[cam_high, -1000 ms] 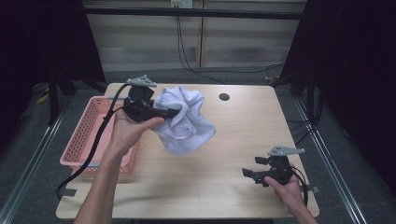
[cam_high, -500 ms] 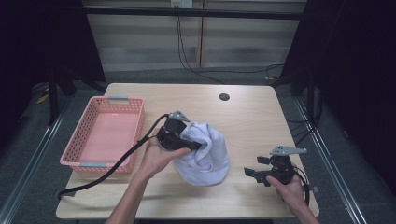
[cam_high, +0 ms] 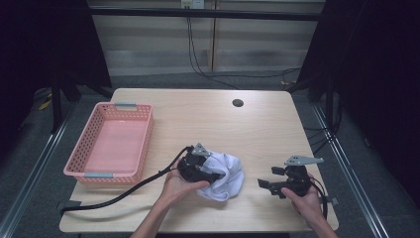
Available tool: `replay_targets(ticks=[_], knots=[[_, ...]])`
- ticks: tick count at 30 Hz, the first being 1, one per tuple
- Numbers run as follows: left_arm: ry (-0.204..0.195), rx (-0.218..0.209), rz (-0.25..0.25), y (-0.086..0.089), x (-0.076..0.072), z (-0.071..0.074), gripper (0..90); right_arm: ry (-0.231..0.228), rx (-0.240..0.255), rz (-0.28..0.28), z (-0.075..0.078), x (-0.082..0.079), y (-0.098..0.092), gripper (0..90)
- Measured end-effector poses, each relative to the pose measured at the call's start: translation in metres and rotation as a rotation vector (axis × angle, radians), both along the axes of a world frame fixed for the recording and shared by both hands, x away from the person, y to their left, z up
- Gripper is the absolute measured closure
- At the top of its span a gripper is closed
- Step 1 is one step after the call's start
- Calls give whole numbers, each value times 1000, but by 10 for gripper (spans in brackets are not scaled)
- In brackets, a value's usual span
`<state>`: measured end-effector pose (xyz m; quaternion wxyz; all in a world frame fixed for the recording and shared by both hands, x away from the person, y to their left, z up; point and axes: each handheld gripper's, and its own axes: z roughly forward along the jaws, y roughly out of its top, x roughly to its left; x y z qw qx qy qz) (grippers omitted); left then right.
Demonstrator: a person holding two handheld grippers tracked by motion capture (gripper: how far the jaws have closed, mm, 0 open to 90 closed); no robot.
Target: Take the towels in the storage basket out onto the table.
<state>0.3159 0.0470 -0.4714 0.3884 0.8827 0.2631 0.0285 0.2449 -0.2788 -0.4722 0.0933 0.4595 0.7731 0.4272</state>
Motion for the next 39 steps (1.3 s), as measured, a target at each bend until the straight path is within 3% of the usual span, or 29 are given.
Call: replay_targets(ticks=[5,10,12,16,18,19,22,23,26,28,30,32,33,34,35,36,37,38,39], knots=[[54,5,-17,8,2,13,220,-9,-3,-5,0,1,3,203],[2,41,-43,17,-5,29,179,-5,-2,26,4,2,8,196],[2,40,-37,18,-6,31,177,-6,0,29,5,1,9,194],[-4,23,-36,23,-7,40,166,-25,13,43,11,0,13,184],[2,6,-31,27,-9,43,205,-39,20,52,16,0,14,185],[10,-5,5,39,-16,45,242,-40,3,64,20,1,17,196],[11,-9,29,49,-24,43,237,-61,-16,74,23,1,21,205],[-19,20,40,59,-36,43,266,-74,-14,81,28,4,25,229],[-25,29,61,68,-47,43,298,-92,0,95,37,10,35,244],[-40,-17,63,80,-58,41,423,-108,22,115,45,14,44,276],[-33,-21,66,82,-60,39,429,-114,27,131,50,17,50,309],[-31,-76,65,84,-62,33,549,-140,36,175,63,25,72,375],[4,-122,74,83,-60,27,549,-140,36,175,63,25,72,375],[33,-116,68,76,-55,19,552,-156,46,201,69,32,88,425],[33,-116,68,76,-55,19,549,-156,46,201,69,32,88,425],[1,-75,58,68,-54,15,549,-163,39,204,71,34,95,432],[2,-73,50,62,-52,14,516,-169,27,229,73,39,106,439],[6,-80,43,57,-49,13,479,-162,26,246,73,43,114,436],[3,-82,59,51,-45,11,401,-122,28,283,70,51,129,421]])
